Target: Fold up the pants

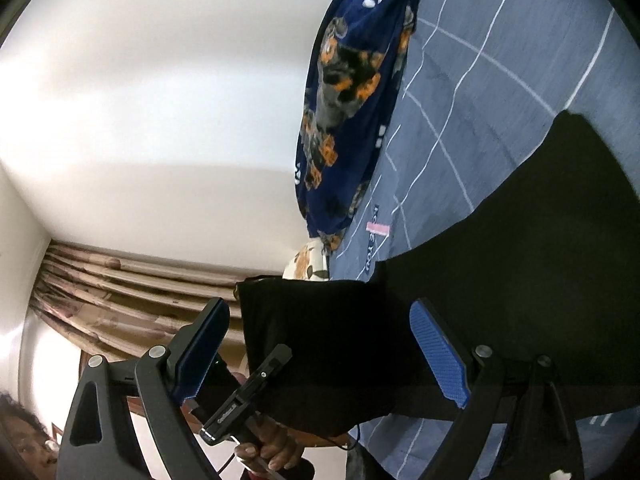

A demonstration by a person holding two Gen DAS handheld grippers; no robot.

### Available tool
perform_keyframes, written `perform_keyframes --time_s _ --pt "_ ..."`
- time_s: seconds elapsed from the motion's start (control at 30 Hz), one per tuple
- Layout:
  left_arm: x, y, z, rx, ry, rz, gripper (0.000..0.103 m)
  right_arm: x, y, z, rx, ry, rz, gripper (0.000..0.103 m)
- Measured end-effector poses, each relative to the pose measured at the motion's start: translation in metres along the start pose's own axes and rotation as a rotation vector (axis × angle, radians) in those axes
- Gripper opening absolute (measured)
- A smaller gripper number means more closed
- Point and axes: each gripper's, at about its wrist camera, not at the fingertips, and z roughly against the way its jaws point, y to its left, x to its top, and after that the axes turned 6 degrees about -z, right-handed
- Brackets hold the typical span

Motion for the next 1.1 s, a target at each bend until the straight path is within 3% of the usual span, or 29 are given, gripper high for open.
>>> perform_keyframes --time_s 0.17,0.4,0.5,1.1 --pt "0.003 -0.005 -0.006 -0.003 0.008 -0.005 0.017 0.004 -0.002 0.015 -0.069 -0.066 0.003 0.091" --pt "0.006 -0.012 -0.013 -0.020 0.019 -0.007 0.017 0.010 0.002 0.051 -0.199 -0.257 0.015 0.091" --pt "0.008 -0.017 -0.017 -0.034 0.026 -0.016 0.017 0.015 -0.003 0.063 -0.204 -0.300 -0.007 0.091" --pt "0.014 -0.047 -0.065 -0.063 0.119 -0.050 0.018 0.023 -0.012 0.065 -0.204 -0.276 -0.067 0.091"
